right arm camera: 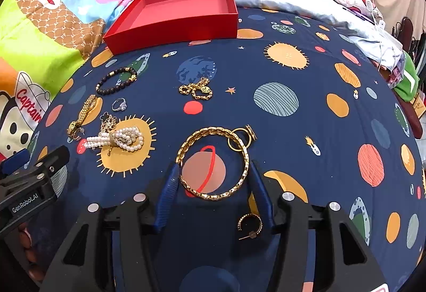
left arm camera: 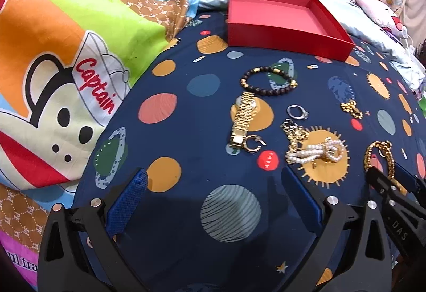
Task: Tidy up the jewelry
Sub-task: 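Grasp the gold braided bangle with the right tool while the left tool grasps the pearl hairpin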
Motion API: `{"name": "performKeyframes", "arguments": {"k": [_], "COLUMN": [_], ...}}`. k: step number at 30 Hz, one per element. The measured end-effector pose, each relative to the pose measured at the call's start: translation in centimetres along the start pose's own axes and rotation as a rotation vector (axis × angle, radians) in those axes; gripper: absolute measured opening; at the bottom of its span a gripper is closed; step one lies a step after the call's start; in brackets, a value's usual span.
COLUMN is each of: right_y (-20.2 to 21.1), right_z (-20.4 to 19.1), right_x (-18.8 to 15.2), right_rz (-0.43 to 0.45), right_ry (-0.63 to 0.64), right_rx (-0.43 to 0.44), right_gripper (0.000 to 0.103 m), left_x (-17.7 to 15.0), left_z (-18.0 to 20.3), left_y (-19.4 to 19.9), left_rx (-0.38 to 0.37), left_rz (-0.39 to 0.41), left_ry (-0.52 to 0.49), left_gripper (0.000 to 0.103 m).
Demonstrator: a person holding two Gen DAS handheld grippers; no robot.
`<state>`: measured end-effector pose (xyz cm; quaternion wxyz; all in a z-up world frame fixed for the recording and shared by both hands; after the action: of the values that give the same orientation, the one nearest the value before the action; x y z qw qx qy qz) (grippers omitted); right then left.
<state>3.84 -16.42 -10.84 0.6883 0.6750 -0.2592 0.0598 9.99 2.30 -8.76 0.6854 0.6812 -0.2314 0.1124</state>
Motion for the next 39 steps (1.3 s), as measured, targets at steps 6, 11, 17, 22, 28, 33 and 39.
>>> {"name": "performKeyframes", "arguments": {"k": [6, 11, 17, 22, 28, 33, 39], "right_y": [0.8, 1.9, 2.4, 2.3, 2.2, 2.7, 4.1], "right_z": [0.7, 1.6, 2.5, 2.9, 2.8, 2.7, 2.5], "right_x": [-0.2, -0.4, -1.1, -1.8, -2.4, -2.5, -2.0], "right_rz": [-0.004, 0.002, -0.01, -0.027, -0.036, -0.029, 0.0], "right_ry": [-0.022, -0.039, -0.05, -0.05, -0.042, -0.039, -0.03], "right_rx": [0.037, 0.048, 0.055, 0.062, 0.07, 0.074, 0.085], "right_gripper": [0.052, 0.052, 0.052, 0.052, 0.052, 0.052, 0.052], "left_x": [0.4, 1.2, 1.4, 0.4, -0.1, -0.4, -0.5], "left_z": [2.4, 5.8, 8.5, 8.9, 8.3, 8.0, 7.8], "left_y": [0.7, 0.6, -0.9, -1.3, -0.9, -0.4, 2.0], "left_rx": [-0.084, -0.156, -0.241, -0.256, -0.294, -0.353, -0.383], "left_rz": [0.021, 0.04, -0.001, -0.029, -0.039, -0.062, -0.027], "left_ry": [-0.057, -0.146, -0.208, -0.231, -0.214, -0.185, -0.184], "left_gripper": [0.098, 0.098, 0.073, 0.059, 0.02, 0.004, 0.003]}}
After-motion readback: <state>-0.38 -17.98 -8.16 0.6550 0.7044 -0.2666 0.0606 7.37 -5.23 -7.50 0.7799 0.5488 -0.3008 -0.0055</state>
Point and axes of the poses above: each gripper's, at about its wrist camera, not at the fingertips, and y roughly against the way its jaws point, z to its right, x to its top, the point moved 5 cm from there along -y, roughly the way its jaws point, and after that the axes turned 8 degrees about -z, right-handed, at the moved point
